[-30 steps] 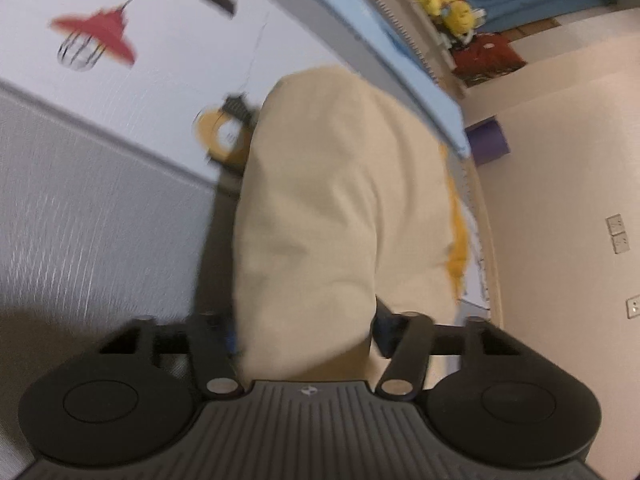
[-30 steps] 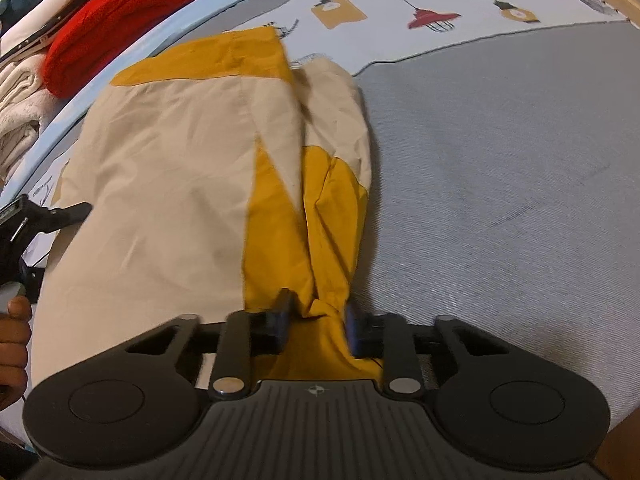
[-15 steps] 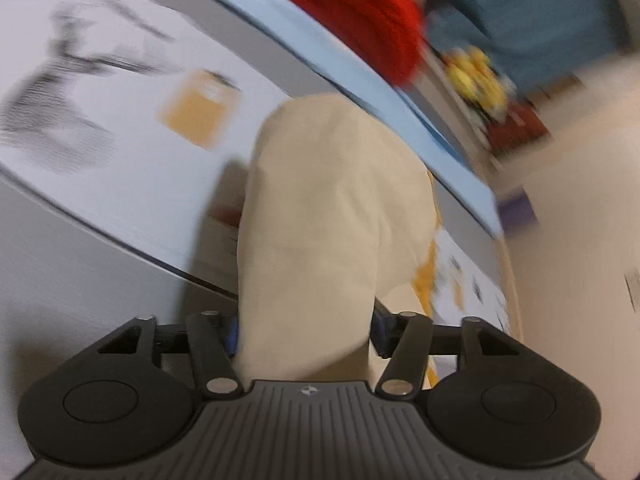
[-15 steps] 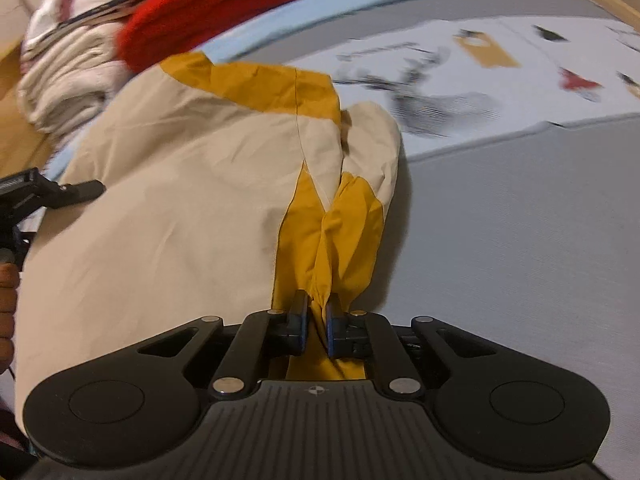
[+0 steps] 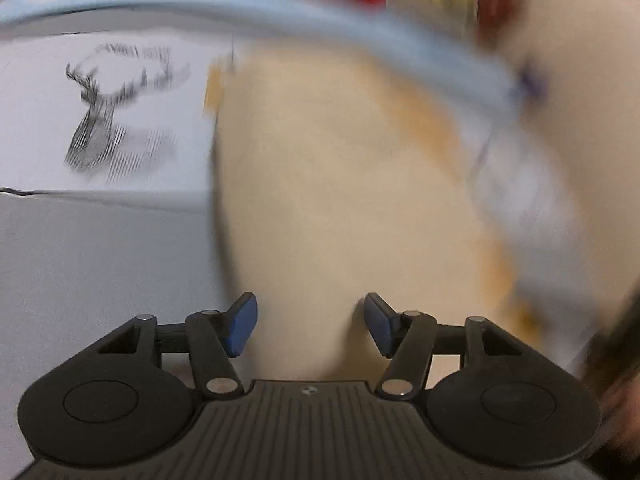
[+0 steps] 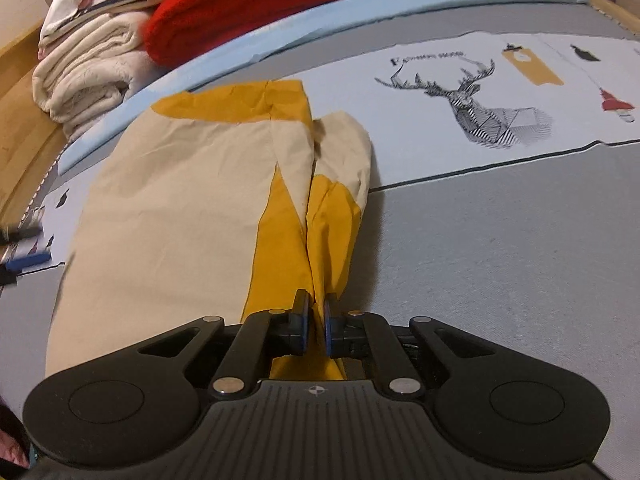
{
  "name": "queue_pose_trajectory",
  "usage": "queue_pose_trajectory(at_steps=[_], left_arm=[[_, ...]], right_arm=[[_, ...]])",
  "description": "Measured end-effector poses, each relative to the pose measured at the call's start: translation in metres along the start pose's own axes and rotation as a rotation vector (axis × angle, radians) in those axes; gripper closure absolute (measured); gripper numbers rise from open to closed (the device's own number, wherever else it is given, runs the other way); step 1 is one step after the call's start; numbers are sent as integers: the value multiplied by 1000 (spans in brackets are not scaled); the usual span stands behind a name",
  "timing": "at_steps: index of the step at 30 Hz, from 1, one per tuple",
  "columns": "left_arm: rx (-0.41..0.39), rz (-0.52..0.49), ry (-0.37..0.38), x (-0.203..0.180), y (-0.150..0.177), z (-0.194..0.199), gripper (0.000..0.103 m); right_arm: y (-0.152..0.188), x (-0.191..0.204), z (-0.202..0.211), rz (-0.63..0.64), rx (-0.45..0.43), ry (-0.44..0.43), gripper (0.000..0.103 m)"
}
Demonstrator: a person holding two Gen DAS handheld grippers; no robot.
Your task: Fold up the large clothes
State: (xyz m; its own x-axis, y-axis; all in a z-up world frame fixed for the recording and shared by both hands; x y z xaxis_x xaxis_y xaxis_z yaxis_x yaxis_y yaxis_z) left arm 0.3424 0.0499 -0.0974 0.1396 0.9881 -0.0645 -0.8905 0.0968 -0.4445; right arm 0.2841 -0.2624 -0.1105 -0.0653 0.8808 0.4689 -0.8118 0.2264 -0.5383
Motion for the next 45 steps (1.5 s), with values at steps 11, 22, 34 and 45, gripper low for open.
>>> queue_pose_trajectory(at_steps=[11,22,34,45], left_arm=[[57,-266,-112,-35,51,23,18],[-433,-108,-254,-82,103,180,1],[-438,107,-252,-138,210,216,1],[-409,119,-303,-121,210,205,1]], right_arm=[[31,3,6,24,160,-24,85],[25,46,120,308,-195,179,25],[123,100,194,299,-329,241,4],[158,120,198,286,-276,203,4]])
Point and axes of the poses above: each gripper's, at about its wrist camera, not at the fingertips, and z roughly against the way its jaws point, x to its left, y to its underside, the point moved 6 cm from there along -z, roughly the way its jaws point, and after that the axes turned 12 degrees about -y, right-handed, at the moved point
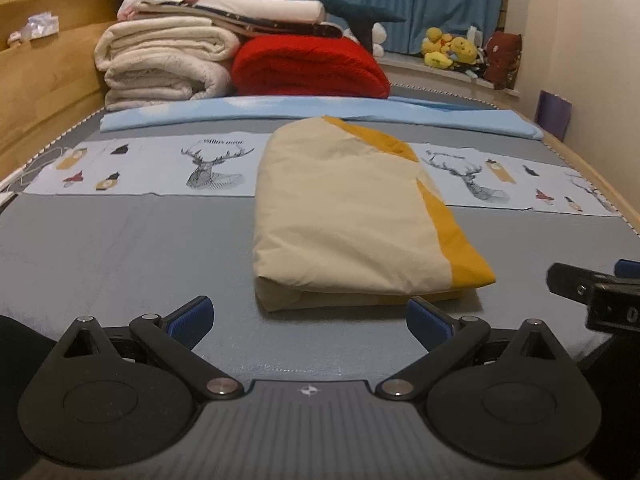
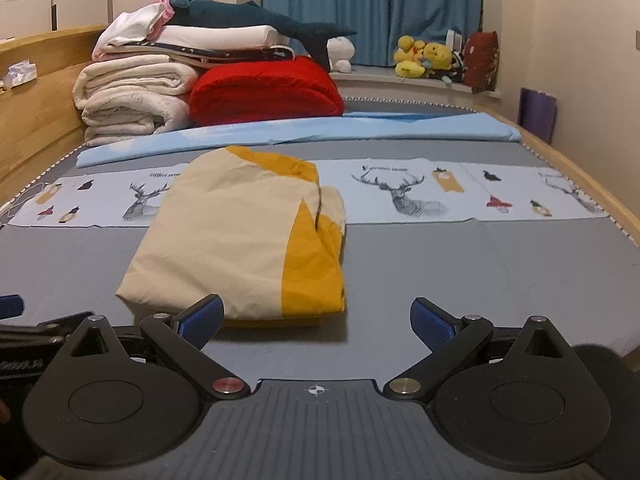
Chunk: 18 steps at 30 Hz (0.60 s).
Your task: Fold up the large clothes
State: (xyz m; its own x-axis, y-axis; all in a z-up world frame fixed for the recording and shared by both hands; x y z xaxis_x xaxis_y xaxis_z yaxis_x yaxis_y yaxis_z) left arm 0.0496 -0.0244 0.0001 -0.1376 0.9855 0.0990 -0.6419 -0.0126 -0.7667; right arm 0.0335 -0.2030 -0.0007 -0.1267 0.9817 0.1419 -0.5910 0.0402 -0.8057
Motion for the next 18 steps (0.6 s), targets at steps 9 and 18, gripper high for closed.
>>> queue_pose_trajectory(at_steps=[9,18], left_arm=[[45,15,9,-2,1,-18,1],[40,6,14,-4,2,-18,1]], right_arm=[[4,8,-12,29,33,1,4],[6,10,-12,41,39,3,4]])
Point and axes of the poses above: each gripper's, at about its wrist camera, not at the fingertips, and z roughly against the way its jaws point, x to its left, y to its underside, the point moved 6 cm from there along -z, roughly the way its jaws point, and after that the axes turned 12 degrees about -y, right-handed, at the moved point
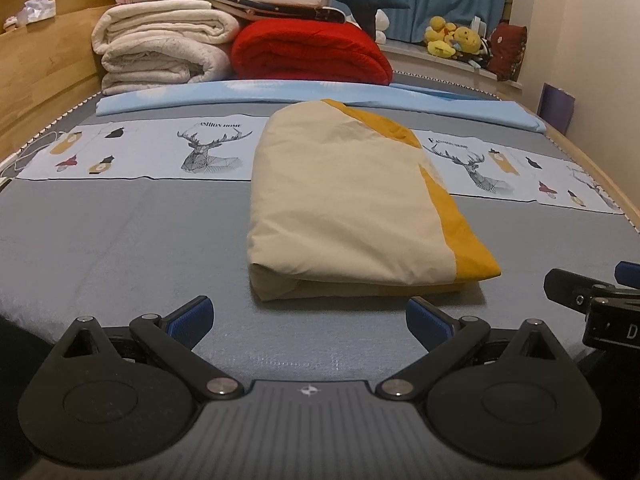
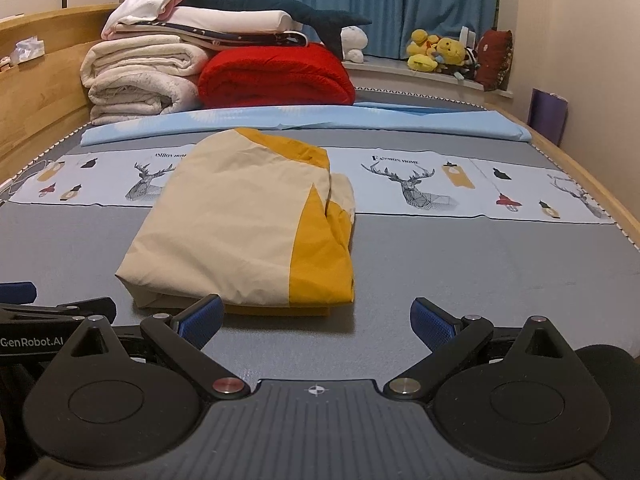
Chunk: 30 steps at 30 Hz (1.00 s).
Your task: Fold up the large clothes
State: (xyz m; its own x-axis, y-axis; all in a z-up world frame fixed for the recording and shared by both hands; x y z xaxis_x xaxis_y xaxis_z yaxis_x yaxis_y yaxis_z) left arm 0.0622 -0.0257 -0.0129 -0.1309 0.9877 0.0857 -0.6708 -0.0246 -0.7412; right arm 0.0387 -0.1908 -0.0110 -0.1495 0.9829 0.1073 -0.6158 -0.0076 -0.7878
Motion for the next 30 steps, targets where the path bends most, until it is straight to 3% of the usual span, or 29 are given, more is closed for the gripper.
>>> queue_pose_trajectory(at_steps=[30], left_arm=[[-16,-29,7,-6,3,-1,1]], right_arm=[[4,2,-5,9,22,7,4]])
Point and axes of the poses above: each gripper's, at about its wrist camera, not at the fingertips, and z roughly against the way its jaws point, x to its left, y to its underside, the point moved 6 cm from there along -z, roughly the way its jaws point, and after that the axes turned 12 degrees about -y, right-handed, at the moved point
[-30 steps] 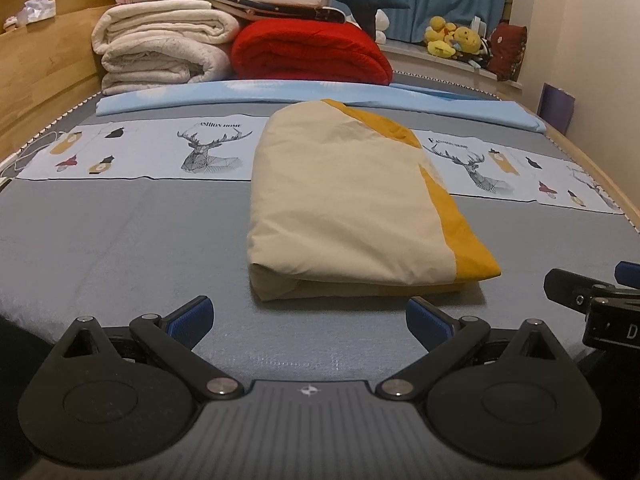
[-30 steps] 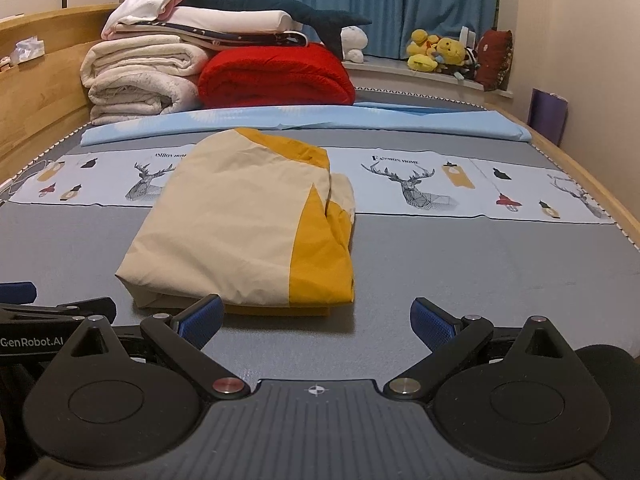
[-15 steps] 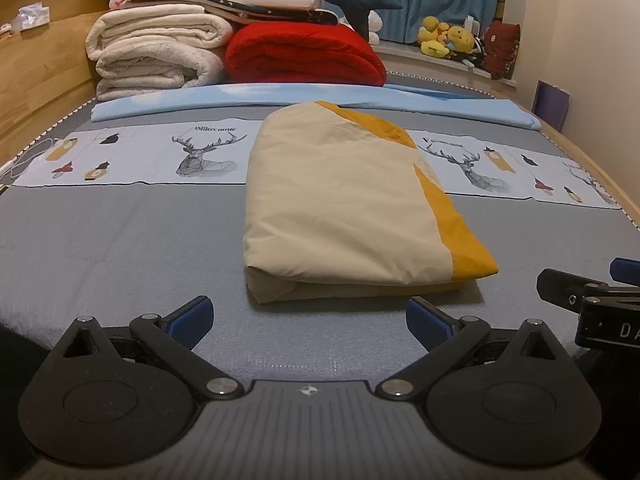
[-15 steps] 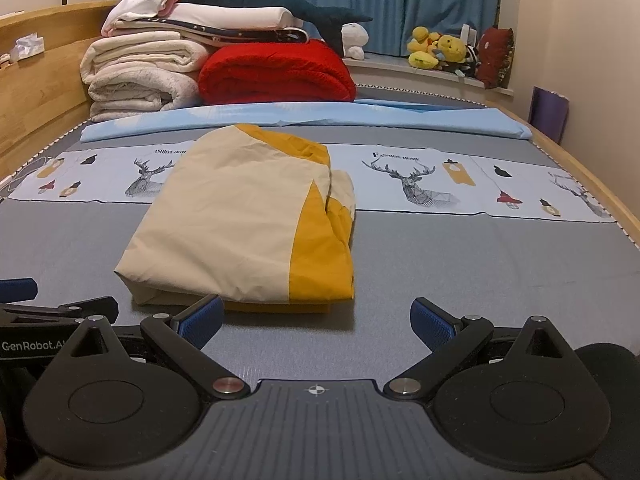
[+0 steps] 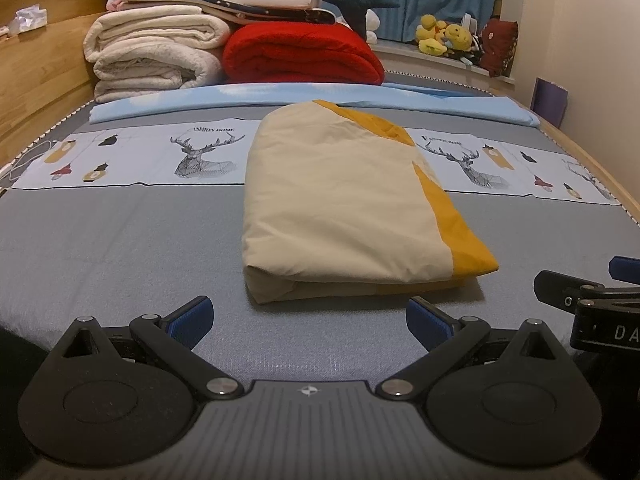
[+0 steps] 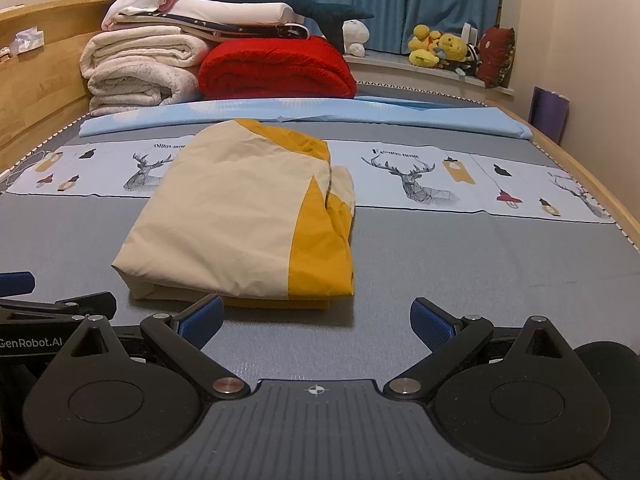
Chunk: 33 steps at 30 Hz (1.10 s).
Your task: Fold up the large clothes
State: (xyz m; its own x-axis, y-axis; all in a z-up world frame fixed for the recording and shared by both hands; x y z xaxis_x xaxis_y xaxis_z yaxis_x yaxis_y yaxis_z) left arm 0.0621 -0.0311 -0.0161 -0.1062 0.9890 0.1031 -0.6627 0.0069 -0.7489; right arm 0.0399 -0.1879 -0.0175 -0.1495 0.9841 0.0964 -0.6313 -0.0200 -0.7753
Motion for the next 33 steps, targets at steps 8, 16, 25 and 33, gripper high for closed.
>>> queue_pose_trajectory(at_steps=[8,16,25,33], left_arm=[[1,-4,6,-2,1,-1,1],[-1,-4,12,-1,1,-1,1],[-3,-6,14,-2,1,-1,1],[-4,-7,16,-3,1,0,1]], right_arm=[[2,1,-1,3,6,2,4],[2,1,-1,3,8,0,4],[2,0,0,9,9,-5,4],[2,1,-1,7,10,-4,4]])
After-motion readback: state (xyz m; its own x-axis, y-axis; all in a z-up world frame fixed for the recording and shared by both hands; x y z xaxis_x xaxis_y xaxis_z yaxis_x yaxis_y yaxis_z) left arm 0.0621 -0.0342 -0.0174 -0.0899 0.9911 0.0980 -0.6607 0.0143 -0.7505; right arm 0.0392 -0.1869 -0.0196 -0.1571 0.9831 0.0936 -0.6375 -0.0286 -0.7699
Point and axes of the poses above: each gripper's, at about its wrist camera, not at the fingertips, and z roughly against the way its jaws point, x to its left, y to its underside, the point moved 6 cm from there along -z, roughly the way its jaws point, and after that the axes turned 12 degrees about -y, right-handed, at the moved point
